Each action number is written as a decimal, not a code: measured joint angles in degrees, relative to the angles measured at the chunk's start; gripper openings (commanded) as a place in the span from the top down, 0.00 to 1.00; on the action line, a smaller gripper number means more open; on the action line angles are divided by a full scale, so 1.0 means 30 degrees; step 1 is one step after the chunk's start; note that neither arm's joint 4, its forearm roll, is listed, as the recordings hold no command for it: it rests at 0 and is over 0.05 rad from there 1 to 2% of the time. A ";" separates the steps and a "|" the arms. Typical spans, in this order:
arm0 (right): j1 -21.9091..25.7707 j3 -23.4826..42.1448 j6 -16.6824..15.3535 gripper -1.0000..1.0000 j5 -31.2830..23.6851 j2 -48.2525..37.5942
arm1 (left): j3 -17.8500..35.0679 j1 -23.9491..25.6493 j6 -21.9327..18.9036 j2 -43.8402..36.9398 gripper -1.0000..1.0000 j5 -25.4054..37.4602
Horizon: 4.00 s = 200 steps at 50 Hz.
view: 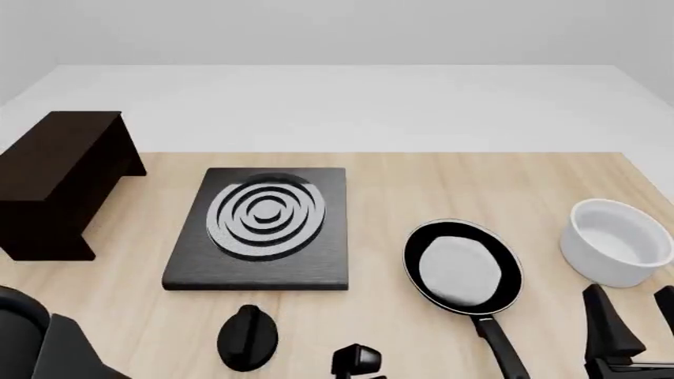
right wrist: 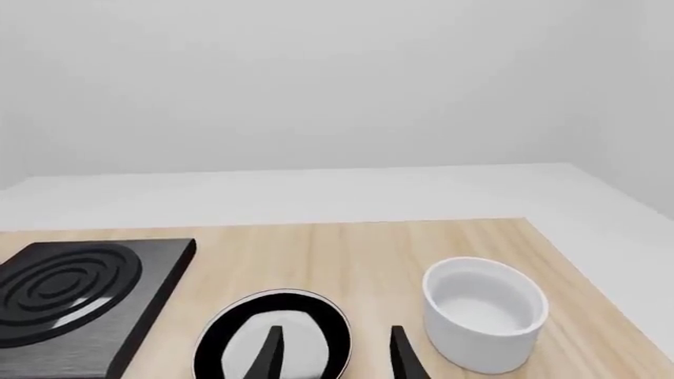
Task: Put the frying pan on top of the cabinet.
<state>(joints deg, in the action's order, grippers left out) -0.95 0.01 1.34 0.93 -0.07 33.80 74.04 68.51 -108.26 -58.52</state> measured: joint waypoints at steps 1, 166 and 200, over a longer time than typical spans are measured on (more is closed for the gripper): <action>-0.0001 0.0000 0.0004 0.00 0.0001 0.0000 | 0.0066 0.0022 0.0012 -0.0052 0.00 0.0004; -0.0417 0.0006 0.1662 0.00 0.1262 -0.1434 | 0.8627 -0.0693 0.0600 -0.7079 0.00 0.1365; -0.0425 0.0019 0.1740 0.00 0.1647 -0.1799 | 0.9659 -0.0950 0.1385 -0.7655 0.00 0.1301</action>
<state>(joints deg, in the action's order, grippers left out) -2.22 0.07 6.56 5.87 -5.47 62.77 71.19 72.67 -131.23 -54.61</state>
